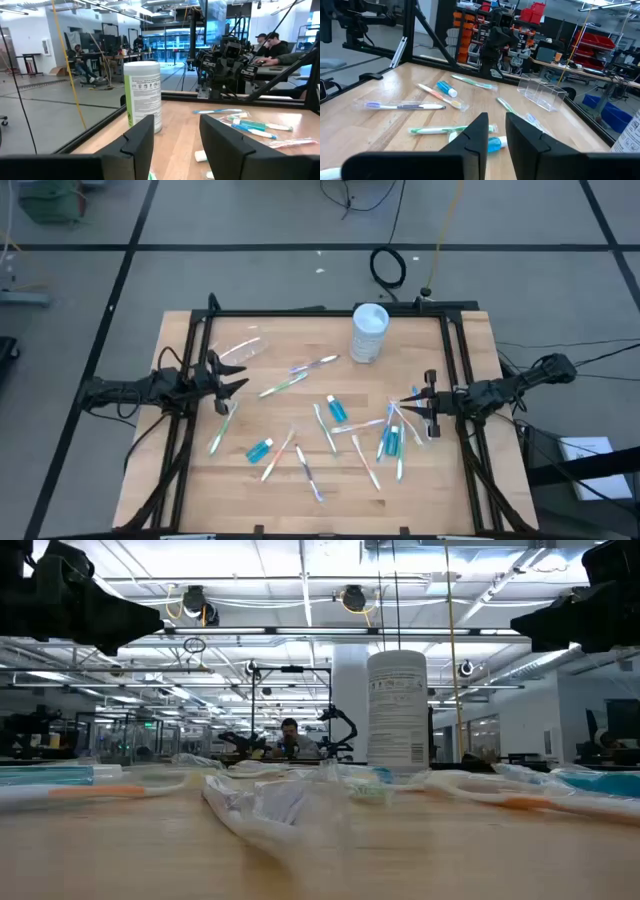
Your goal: Pick & Place toothbrushing station
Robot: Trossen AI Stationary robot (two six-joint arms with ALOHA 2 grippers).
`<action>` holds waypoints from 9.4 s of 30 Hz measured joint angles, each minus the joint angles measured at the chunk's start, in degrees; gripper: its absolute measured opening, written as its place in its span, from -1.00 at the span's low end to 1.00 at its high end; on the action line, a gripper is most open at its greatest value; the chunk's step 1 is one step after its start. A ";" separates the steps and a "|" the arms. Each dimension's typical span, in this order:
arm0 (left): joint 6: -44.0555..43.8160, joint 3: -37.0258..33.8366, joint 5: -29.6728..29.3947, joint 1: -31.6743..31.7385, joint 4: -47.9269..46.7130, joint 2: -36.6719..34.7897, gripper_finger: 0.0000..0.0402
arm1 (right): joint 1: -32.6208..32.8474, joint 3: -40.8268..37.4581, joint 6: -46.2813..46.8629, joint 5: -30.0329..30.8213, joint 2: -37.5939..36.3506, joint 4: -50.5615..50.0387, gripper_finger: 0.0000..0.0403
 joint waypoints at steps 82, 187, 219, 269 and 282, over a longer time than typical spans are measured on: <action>-23.08 25.90 -2.57 0.00 -35.69 34.98 -0.20 | -0.02 -0.02 22.18 -0.01 0.00 -0.02 -0.71; -71.04 22.23 14.19 -11.74 -52.24 58.84 -0.20 | -0.02 0.00 22.60 0.02 0.01 0.44 -0.71; -57.13 28.43 2.27 -12.62 -37.67 58.32 -0.94 | -0.01 0.00 22.60 0.01 0.00 0.97 -0.71; -35.64 16.17 -48.12 18.57 -16.28 45.31 -0.98 | 0.00 0.00 21.97 0.04 0.13 1.29 -0.71; -28.01 16.15 -36.75 19.75 -16.71 45.31 -0.58 | 0.00 0.00 21.94 0.04 0.11 1.31 -0.71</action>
